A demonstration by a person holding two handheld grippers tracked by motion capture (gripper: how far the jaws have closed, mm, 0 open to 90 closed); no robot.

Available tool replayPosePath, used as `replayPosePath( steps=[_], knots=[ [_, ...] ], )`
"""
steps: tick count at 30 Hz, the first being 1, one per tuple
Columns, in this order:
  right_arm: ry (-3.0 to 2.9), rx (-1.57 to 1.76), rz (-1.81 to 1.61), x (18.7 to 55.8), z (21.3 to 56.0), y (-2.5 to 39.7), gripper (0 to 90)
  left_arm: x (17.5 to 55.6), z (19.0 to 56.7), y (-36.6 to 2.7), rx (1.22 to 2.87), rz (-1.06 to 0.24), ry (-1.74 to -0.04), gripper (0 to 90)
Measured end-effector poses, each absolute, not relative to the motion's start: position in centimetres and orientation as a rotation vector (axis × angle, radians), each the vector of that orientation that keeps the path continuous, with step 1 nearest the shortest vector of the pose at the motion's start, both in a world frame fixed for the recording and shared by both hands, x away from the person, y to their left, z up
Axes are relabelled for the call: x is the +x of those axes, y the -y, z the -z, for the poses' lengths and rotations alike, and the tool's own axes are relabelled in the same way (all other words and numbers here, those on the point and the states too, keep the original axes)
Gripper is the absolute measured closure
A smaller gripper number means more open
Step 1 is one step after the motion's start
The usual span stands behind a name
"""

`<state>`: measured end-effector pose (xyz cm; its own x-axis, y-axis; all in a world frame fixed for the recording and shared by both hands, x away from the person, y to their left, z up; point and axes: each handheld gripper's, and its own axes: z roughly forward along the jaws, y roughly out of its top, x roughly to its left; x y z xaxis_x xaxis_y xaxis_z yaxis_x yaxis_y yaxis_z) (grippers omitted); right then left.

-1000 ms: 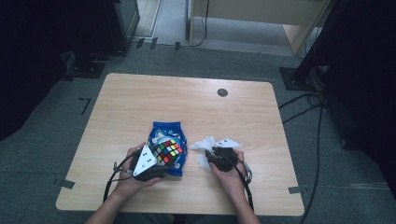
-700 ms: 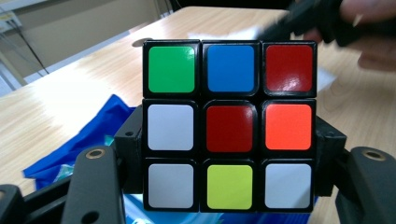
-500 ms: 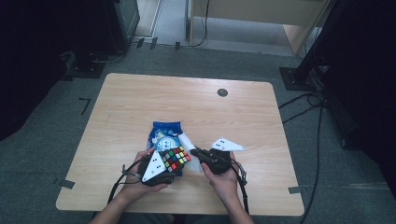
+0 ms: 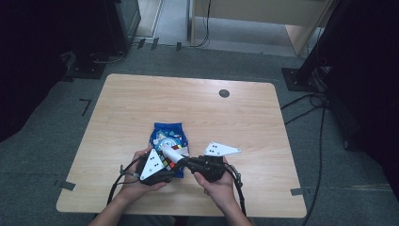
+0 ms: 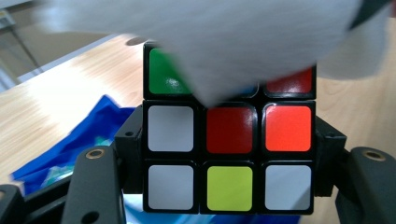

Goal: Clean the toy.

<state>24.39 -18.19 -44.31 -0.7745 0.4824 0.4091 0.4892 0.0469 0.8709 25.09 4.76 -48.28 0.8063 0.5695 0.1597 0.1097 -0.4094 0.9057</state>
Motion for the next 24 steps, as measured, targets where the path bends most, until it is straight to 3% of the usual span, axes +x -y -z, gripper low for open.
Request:
replayPosePath(
  steps=[13, 24],
  knots=[
    [2.297, -1.365, 1.812, 25.7, 46.2, 19.8, 88.9, 24.2, 48.1, -4.0, 1.941, -0.506, -0.426, 34.0],
    [2.231, -1.053, 1.866, 24.7, 44.6, 18.6, 88.6, 25.3, 48.1, -5.0, 1.935, -0.551, -0.535, 34.0]
  ],
)
